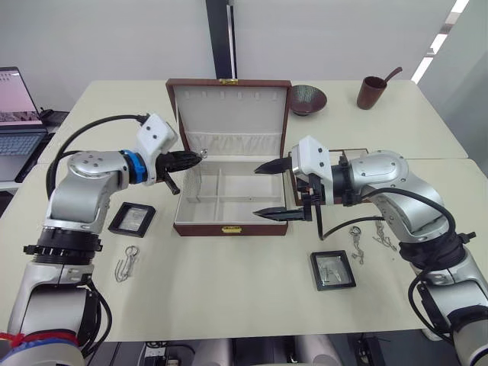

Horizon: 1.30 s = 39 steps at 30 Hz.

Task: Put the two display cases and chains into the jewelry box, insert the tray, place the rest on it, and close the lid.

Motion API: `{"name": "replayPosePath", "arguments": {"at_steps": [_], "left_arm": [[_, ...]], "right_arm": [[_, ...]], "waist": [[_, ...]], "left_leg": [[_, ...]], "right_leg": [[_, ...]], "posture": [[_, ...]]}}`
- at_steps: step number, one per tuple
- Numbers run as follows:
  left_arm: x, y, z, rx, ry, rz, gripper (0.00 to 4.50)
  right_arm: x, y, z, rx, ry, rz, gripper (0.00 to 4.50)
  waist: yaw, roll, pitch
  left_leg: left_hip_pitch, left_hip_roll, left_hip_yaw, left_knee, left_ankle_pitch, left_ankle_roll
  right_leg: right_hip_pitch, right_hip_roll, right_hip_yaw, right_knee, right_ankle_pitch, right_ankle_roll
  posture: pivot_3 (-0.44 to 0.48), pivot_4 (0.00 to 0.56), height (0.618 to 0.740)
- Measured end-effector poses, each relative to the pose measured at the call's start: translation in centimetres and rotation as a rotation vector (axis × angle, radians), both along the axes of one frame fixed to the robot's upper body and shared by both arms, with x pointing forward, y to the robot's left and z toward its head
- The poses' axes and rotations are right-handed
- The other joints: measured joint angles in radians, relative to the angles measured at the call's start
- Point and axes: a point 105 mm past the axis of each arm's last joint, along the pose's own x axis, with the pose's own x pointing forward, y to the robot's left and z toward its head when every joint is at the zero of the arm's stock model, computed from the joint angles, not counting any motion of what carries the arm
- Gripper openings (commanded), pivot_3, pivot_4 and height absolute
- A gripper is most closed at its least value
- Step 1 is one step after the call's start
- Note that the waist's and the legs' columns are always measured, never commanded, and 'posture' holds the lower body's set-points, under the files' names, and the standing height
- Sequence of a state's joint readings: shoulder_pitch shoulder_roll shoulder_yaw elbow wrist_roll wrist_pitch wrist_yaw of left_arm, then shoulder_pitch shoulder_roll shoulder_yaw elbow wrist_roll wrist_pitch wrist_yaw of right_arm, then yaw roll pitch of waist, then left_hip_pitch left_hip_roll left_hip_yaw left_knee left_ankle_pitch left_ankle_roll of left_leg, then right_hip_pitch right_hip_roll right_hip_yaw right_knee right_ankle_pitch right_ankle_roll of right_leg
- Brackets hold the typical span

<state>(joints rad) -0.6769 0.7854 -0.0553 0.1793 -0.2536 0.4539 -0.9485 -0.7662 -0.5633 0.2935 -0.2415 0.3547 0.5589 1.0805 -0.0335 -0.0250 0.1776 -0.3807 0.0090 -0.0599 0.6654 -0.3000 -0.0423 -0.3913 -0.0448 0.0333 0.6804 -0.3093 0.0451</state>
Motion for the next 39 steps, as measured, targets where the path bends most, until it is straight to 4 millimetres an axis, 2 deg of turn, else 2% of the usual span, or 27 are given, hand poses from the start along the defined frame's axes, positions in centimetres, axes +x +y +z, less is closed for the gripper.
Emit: {"name": "replayPosePath", "arguments": {"at_steps": [8, 9, 16, 22, 26, 32, 35, 38, 39], "left_arm": [[0.0, 0.4, -1.8, 0.05, 0.038, 0.042, 0.01], [0.0, 0.5, -1.9, 0.053, 0.044, 0.048, 0.67], [-0.1, 0.2, -1.8, 0.052, 0.05, 0.057, 2.66], [-0.7, -0.8, -0.5, 0.017, 0.031, 0.036, 4.48], [-2.2, -0.8, 2.1, -0.041, -0.01, 0.019, 4.48], [-4.8, 2.2, 4.7, -0.186, -0.028, 0.073, 4.48], [-6.7, 5.1, 4.7, -0.252, -0.032, 0.147, 4.48], [-8.8, 8.5, 3.2, -0.251, -0.021, 0.253, 4.48], [-9.8, 10.1, 2.5, -0.244, -0.021, 0.303, 4.48]], "right_arm": [[1.0, -0.2, 0.1, -0.01, -0.037, -0.071, 4.5], [1.3, -0.3, 0.2, -0.013, -0.052, -0.087, 4.5], [2.5, -0.4, 0.2, -0.023, -0.086, -0.147, 4.5], [2.8, -0.5, 0.0, -0.023, -0.095, -0.155, 4.5], [2.9, -0.5, -0.2, -0.017, -0.086, -0.157, 4.5], [3.2, -2.2, 0.3, 0.018, -0.089, -0.194, 4.5], [2.9, -4.8, 0.4, 0.007, -0.091, -0.227, 4.5], [2.5, -7.8, 0.0, -0.019, -0.102, -0.27, 4.5], [2.2, -9.4, -0.4, -0.044, -0.107, -0.296, 4.5]], "waist": [[0.0, 0.0, 0.0], [0.001, 0.0, 0.0], [0.001, 0.0, 0.0], [0.0, 0.0, 0.0], [-0.003, 0.0, 0.0], [-0.003, 0.0, 0.0], [0.0, 0.0, 0.0], [0.0, 0.0, 0.0], [0.001, 0.0, 0.0]], "left_leg": [[0.0, 0.0, 0.0, 0.001, 0.0, 0.0], [0.0, 0.0, 0.0, 0.001, 0.0, 0.0], [0.0, 0.0, 0.0, 0.001, 0.0, 0.0], [0.0, 0.0, 0.0, 0.001, 0.0, 0.0], [0.0, 0.001, 0.0, 0.001, 0.0, 0.0], [0.0, 0.001, 0.0, 0.001, 0.0, 0.0], [0.0, 0.001, 0.0, 0.001, 0.0, 0.0], [0.001, 0.001, 0.001, -0.001, 0.0, 0.0], [0.001, 0.001, 0.001, -0.001, 0.0, 0.0]], "right_leg": [[0.0, 0.0, 0.0, 0.001, 0.0, 0.0], [0.0, 0.0, 0.0, 0.001, 0.0, 0.0], [0.0, 0.0, 0.0, 0.001, 0.0, 0.0], [0.0, 0.0, 0.0, 0.001, 0.0, 0.0], [0.0, 0.0, 0.001, 0.001, 0.0, 0.0], [0.0, 0.0, 0.001, 0.001, 0.0, 0.0], [0.001, 0.0, 0.001, 0.001, 0.0, 0.0], [0.001, -0.001, 0.001, 0.0, 0.0, 0.0], [0.001, -0.001, 0.001, -0.001, 0.0, 0.0]], "posture": [[0.0, 0.15, 0.74], [0.0, 0.15, 0.74], [0.0, 0.15, 0.74], [0.0, 0.15, 0.74], [0.0, 0.15, 0.74], [0.0, 0.15, 0.74], [0.0, 0.15, 0.74], [0.0, 0.15, 0.74], [0.0, 0.15, 0.74]]}}
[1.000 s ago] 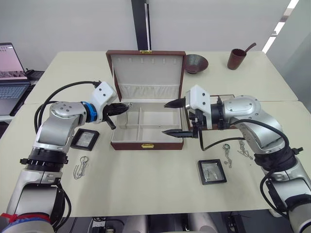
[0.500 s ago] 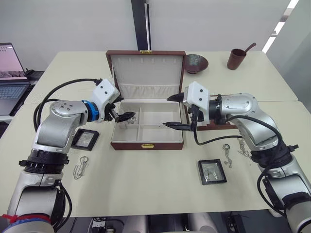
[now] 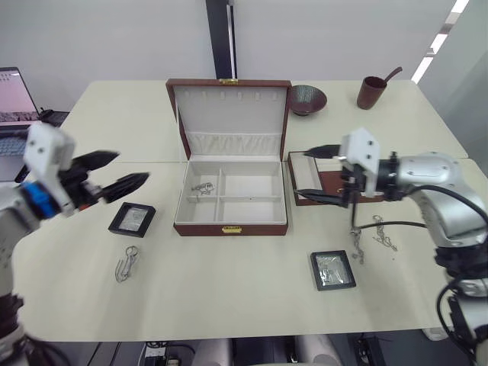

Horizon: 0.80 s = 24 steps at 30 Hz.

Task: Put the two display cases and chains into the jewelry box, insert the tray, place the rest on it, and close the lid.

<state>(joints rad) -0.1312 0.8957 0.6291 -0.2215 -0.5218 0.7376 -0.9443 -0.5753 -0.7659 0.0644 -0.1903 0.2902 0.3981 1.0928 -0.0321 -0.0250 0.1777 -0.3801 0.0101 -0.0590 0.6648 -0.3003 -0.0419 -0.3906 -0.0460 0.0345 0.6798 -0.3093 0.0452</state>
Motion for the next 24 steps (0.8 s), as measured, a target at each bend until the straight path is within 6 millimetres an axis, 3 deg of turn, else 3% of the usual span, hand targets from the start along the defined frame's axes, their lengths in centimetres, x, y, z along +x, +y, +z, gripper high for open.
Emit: {"name": "replayPosePath", "arguments": {"at_steps": [4, 8, 10, 15, 21, 24], "left_arm": [[-2.6, 4.7, -1.4, -0.03, 0.003, 0.189, 4.48], [-5.1, 7.7, -2.9, -0.057, 0.027, 0.309, 4.48], [-6.9, 9.1, -5.0, -0.077, 0.091, 0.363, 4.48], [-11.1, 10.5, -9.2, -0.113, 0.264, 0.424, 4.48], [-12.7, 10.1, -10.6, -0.118, 0.304, 0.433, 4.48], [-13.0, 9.7, -10.9, -0.12, 0.311, 0.431, 4.48]], "right_arm": [[-0.8, -5.0, -1.2, -0.028, 0.04, -0.113, 4.5], [-1.6, -8.9, -2.0, -0.043, 0.082, -0.223, 4.5], [-2.0, -11.2, -2.6, -0.042, 0.107, -0.302, 4.5], [-3.4, -15.8, -4.8, -0.036, 0.2, -0.452, 4.5], [-4.8, -18.5, -6.1, -0.029, 0.262, -0.515, 4.5], [-5.2, -18.9, -6.5, -0.041, 0.275, -0.513, 4.5]], "waist": [[0.004, 0.0, 0.0], [0.004, 0.0, 0.0], [0.004, 0.0, 0.0], [0.002, -0.002, 0.0], [0.001, -0.001, 0.0], [0.001, -0.001, 0.0]], "left_leg": [[0.002, 0.0, 0.0, 0.0, 0.0, 0.0], [0.004, 0.0, 0.002, 0.0, 0.0, 0.0], [0.007, 0.0, 0.004, 0.0, 0.0, 0.0], [0.015, 0.001, 0.007, -0.002, 0.0, 0.001], [0.018, 0.0, 0.007, -0.002, -0.001, 0.001], [0.018, 0.001, 0.006, -0.002, -0.001, 0.001]], "right_leg": [[0.003, -0.004, 0.0, 0.0, 0.0, 0.0], [0.004, -0.004, 0.001, 0.001, 0.001, 0.001], [0.006, -0.004, 0.002, 0.001, 0.001, 0.001], [0.013, -0.003, 0.004, 0.0, 0.001, 0.001], [0.017, -0.003, 0.004, -0.001, 0.001, 0.001], [0.017, -0.003, 0.004, -0.001, 0.001, 0.001]], "posture": [[0.0, 0.15, 0.74], [0.0, 0.15, 0.74], [0.0, 0.15, 0.74], [0.0, 0.15, 0.74], [0.0, 0.15, 0.74], [0.0, 0.15, 0.74]]}}
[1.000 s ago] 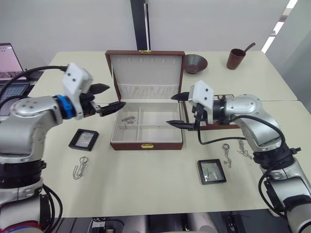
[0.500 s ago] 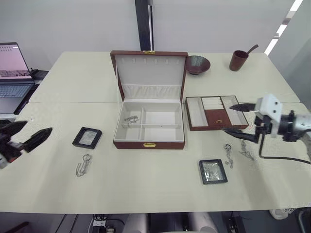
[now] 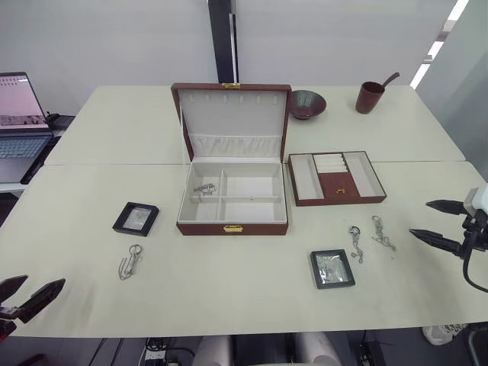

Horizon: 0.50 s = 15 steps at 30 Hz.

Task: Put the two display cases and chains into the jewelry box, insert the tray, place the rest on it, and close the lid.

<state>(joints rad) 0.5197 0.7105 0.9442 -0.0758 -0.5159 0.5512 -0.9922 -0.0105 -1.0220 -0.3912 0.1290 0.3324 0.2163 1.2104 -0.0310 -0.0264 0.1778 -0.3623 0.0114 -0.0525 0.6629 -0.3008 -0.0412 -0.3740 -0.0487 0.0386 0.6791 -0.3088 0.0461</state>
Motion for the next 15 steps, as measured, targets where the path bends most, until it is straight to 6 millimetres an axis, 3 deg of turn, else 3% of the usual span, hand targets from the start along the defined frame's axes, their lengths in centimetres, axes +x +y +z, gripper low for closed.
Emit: {"name": "replayPosePath", "arguments": {"at_steps": [15], "left_arm": [[1.5, -1.0, 0.4, 0.017, -0.008, -0.08, 4.48]], "right_arm": [[-3.5, -0.7, -0.9, -0.146, 0.173, 0.132, 4.5]], "waist": [[0.001, 0.0, 0.0]], "left_leg": [[0.0, 0.0, 0.0, 0.0, 0.0, 0.0]], "right_leg": [[0.001, 0.003, 0.0, 0.0, 0.0, 0.0]], "posture": [[0.0, 0.15, 0.74]]}}
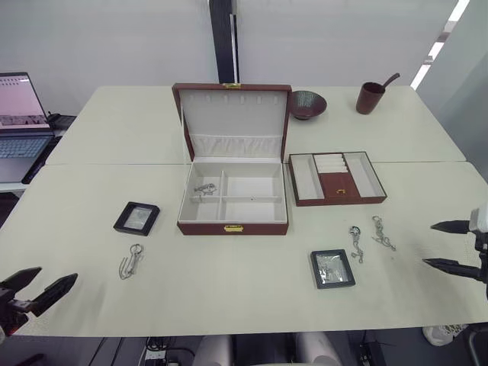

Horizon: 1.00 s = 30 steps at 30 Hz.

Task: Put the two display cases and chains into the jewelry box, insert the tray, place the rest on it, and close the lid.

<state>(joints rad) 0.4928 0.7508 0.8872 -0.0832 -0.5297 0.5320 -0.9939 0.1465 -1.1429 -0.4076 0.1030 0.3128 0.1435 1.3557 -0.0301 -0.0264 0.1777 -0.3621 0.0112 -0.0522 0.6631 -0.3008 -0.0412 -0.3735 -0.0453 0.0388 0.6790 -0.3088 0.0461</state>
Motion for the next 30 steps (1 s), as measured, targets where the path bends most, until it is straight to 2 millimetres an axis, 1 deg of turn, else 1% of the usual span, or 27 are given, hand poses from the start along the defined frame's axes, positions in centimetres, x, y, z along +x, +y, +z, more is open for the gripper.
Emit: {"name": "replayPosePath", "arguments": {"at_steps": [3, 5, 7, 9, 10, 12, 14, 17, 19, 20, 22, 25, 27, 29, 30], "left_arm": [[0.3, -0.1, -0.2, -0.003, 0.005, -0.013, 4.48], [0.5, -0.2, -0.3, -0.007, 0.002, -0.019, 4.48], [0.5, -0.3, -0.3, -0.005, 0.003, -0.023, 4.48], [0.5, -0.4, -0.3, -0.004, 0.006, -0.027, 4.48], [0.5, -0.6, -0.3, -0.005, 0.01, -0.03, 4.48], [0.1, -1.1, -0.3, -0.008, 0.018, -0.042, 4.48], [-0.3, -1.8, -0.5, -0.02, 0.02, -0.052, 4.48], [-1.3, -2.8, -1.2, -0.052, 0.036, -0.044, 4.48], [-1.5, -3.3, -1.2, -0.06, 0.03, -0.045, 4.48], [-1.5, -3.4, -1.2, -0.057, 0.028, -0.042, 4.48], [-2.3, -3.6, -1.6, -0.071, 0.037, -0.019, 4.48], [-2.7, -4.6, -1.7, -0.083, 0.035, -0.02, 4.48], [-3.0, -5.0, -1.7, -0.088, 0.026, -0.009, 4.48], [-2.8, -5.6, -1.6, -0.107, -0.006, 0.014, 4.48], [-2.7, -5.7, -1.6, -0.108, -0.009, 0.012, 4.48]], "right_arm": [[-0.2, -0.2, -0.2, -0.012, 0.009, -0.007, 4.5], [0.0, 0.0, 0.0, -0.017, -0.006, -0.003, 4.5], [0.8, 0.6, 1.0, -0.014, -0.057, 0.012, 4.5], [1.7, 1.8, 2.2, 0.002, -0.111, 0.05, 4.5], [2.1, 2.7, 2.9, 0.014, -0.136, 0.081, 4.5], [3.0, 5.1, 4.1, 0.054, -0.175, 0.164, 4.5], [3.4, 7.8, 4.9, 0.098, -0.192, 0.258, 4.5], [4.0, 12.3, 6.0, 0.183, -0.197, 0.411, 4.5], [3.9, 15.1, 6.9, 0.231, -0.193, 0.518, 4.5], [3.8, 16.0, 7.2, 0.243, -0.185, 0.56, 4.5], [3.8, 18.4, 8.0, 0.294, -0.177, 0.658, 4.5], [3.2, 22.2, 9.0, 0.364, -0.164, 0.819, 4.5], [2.8, 23.9, 9.3, 0.388, -0.147, 0.891, 4.5], [2.4, 25.3, 9.1, 0.405, -0.122, 0.953, 4.5], [2.3, 25.4, 9.0, 0.406, -0.118, 0.956, 4.5]], "waist": [[-0.001, 0.0, 0.0], [-0.003, 0.0, 0.0], [-0.006, 0.0, 0.0], [-0.007, 0.0, 0.0], [-0.007, 0.001, 0.0], [-0.008, 0.0, 0.0], [-0.007, 0.001, 0.001], [-0.006, 0.001, 0.001], [-0.002, 0.001, 0.001], [0.0, 0.001, 0.001], [0.001, 0.001, 0.001], [0.001, 0.0, 0.001], [0.002, 0.0, 0.001], [0.005, -0.001, 0.001], [0.005, -0.001, 0.001]], "left_leg": [[0.0, 0.0, 0.0, 0.0, 0.0, 0.0], [0.0, 0.001, 0.0, 0.0, 0.0, 0.0], [0.001, 0.001, 0.001, 0.0, 0.0, 0.0], [0.001, 0.001, 0.001, 0.0, 0.0, 0.0], [0.001, 0.002, 0.001, 0.0, 0.0, 0.0], [0.0, 0.002, 0.0, 0.0, 0.0, 0.0], [0.0, 0.002, -0.001, 0.0, 0.0, 0.0], [0.0, 0.002, -0.001, 0.0, 0.0, 0.0], [-0.001, 0.002, -0.003, 0.0, 0.0, 0.0], [-0.001, 0.002, -0.004, 0.0, 0.0, 0.0], [-0.001, 0.001, -0.004, 0.0, 0.0, 0.0], [-0.002, 0.001, -0.005, 0.0, 0.0, 0.0], [-0.002, 0.001, -0.006, 0.0, 0.0, 0.0], [-0.002, -0.001, -0.007, 0.0, 0.0, 0.0], [-0.002, -0.001, -0.007, 0.0, 0.0, 0.0]], "right_leg": [[0.0, 0.0, 0.0, 0.0, 0.0, 0.0], [0.0, 0.001, 0.0, 0.0, 0.0, 0.0], [0.0, 0.001, 0.001, 0.0, 0.0, 0.0], [0.0, 0.001, 0.001, 0.0, 0.0, 0.0], [0.0, 0.002, 0.001, 0.0, 0.0, 0.0], [0.0, 0.001, 0.001, 0.0, 0.0, 0.0], [-0.001, -0.001, 0.001, 0.0, 0.0, 0.0], [-0.001, -0.003, 0.001, -0.001, 0.0, 0.0], [-0.001, -0.003, 0.001, -0.001, 0.0, 0.0], [-0.001, -0.004, 0.001, -0.001, 0.0, 0.0], [-0.001, -0.005, 0.0, -0.001, 0.0, 0.0], [-0.001, -0.005, 0.0, -0.001, 0.0, 0.0], [-0.001, -0.006, -0.001, -0.002, 0.0, 0.0], [-0.001, -0.007, -0.002, -0.002, 0.0, 0.0], [-0.001, -0.007, -0.002, -0.002, 0.0, 0.0]], "posture": [[0.0, 0.15, 0.74], [0.0, 0.15, 0.74], [0.0, 0.15, 0.74], [0.0, 0.15, 0.74], [0.0, 0.15, 0.74], [0.0, 0.15, 0.74], [0.0, 0.15, 0.74], [0.0, 0.15, 0.74], [0.0, 0.15, 0.74], [0.0, 0.15, 0.74], [0.0, 0.15, 0.74], [0.0, 0.15, 0.74], [0.0, 0.15, 0.74], [0.0, 0.15, 0.74], [0.0, 0.15, 0.74]]}}
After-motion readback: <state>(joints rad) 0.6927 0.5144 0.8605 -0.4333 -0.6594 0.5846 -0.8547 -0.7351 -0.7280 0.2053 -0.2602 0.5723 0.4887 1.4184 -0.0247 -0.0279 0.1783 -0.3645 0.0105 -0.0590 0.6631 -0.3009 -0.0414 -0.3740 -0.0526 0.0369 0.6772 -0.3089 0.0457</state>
